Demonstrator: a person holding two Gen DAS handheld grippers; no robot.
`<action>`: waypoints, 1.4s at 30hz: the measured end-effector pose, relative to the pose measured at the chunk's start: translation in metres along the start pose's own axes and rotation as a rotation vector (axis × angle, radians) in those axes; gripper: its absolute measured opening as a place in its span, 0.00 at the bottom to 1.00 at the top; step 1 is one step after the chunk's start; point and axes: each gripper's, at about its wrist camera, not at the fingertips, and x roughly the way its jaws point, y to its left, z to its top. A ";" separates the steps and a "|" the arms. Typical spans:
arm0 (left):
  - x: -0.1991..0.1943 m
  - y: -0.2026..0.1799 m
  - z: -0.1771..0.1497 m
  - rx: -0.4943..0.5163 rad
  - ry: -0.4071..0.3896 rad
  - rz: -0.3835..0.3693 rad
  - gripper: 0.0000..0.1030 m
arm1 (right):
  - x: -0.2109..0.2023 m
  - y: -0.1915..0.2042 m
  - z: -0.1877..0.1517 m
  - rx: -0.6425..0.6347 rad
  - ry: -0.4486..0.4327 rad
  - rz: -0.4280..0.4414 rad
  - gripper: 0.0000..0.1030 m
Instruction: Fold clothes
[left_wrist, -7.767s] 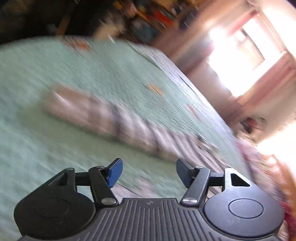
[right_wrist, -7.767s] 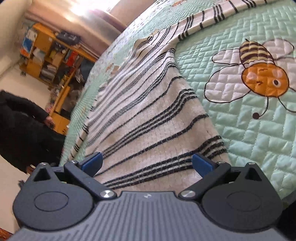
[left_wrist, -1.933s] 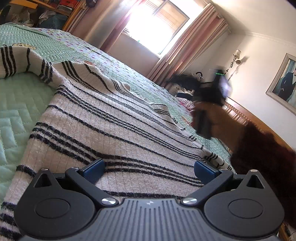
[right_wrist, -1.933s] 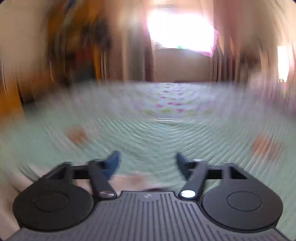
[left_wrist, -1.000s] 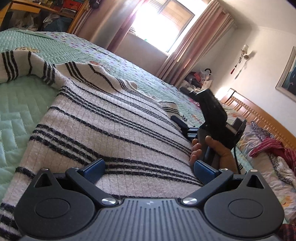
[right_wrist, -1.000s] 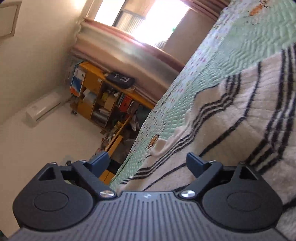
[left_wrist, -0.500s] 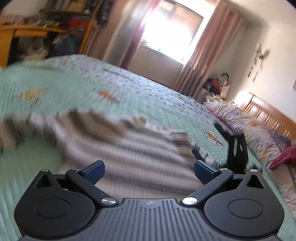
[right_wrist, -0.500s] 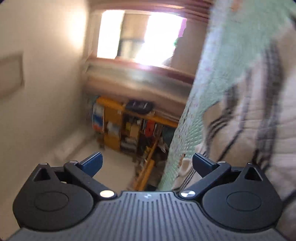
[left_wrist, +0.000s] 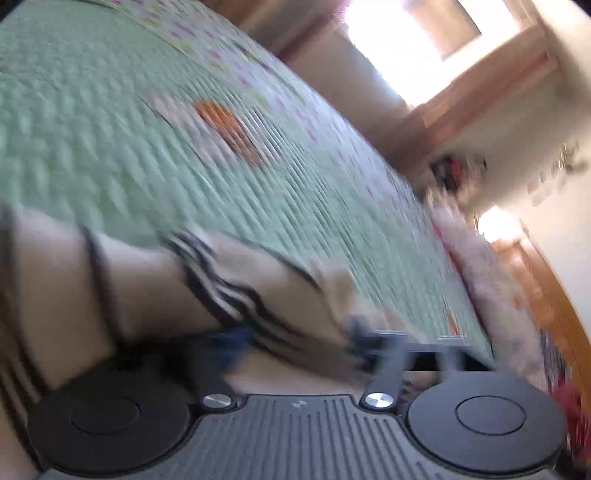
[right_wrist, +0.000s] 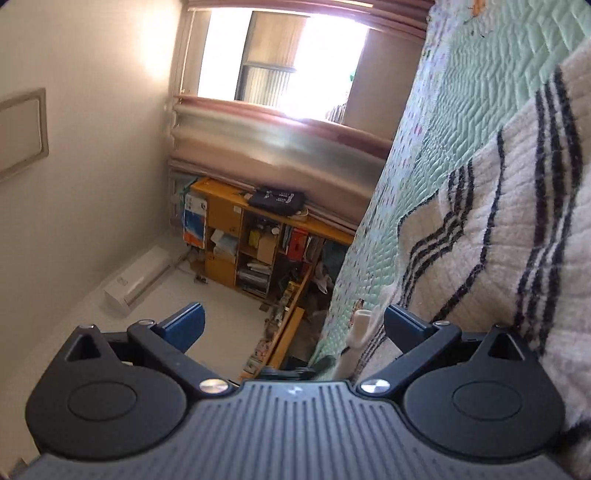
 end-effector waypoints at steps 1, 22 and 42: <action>-0.006 0.004 0.006 -0.001 -0.010 0.016 0.22 | 0.001 0.001 0.000 -0.008 0.004 -0.005 0.99; -0.091 -0.003 0.002 -0.010 -0.100 -0.016 0.86 | 0.005 -0.004 -0.001 -0.017 0.016 -0.005 0.99; -0.165 -0.028 -0.119 0.302 0.029 0.231 0.95 | 0.004 -0.001 -0.001 -0.048 0.027 -0.012 0.99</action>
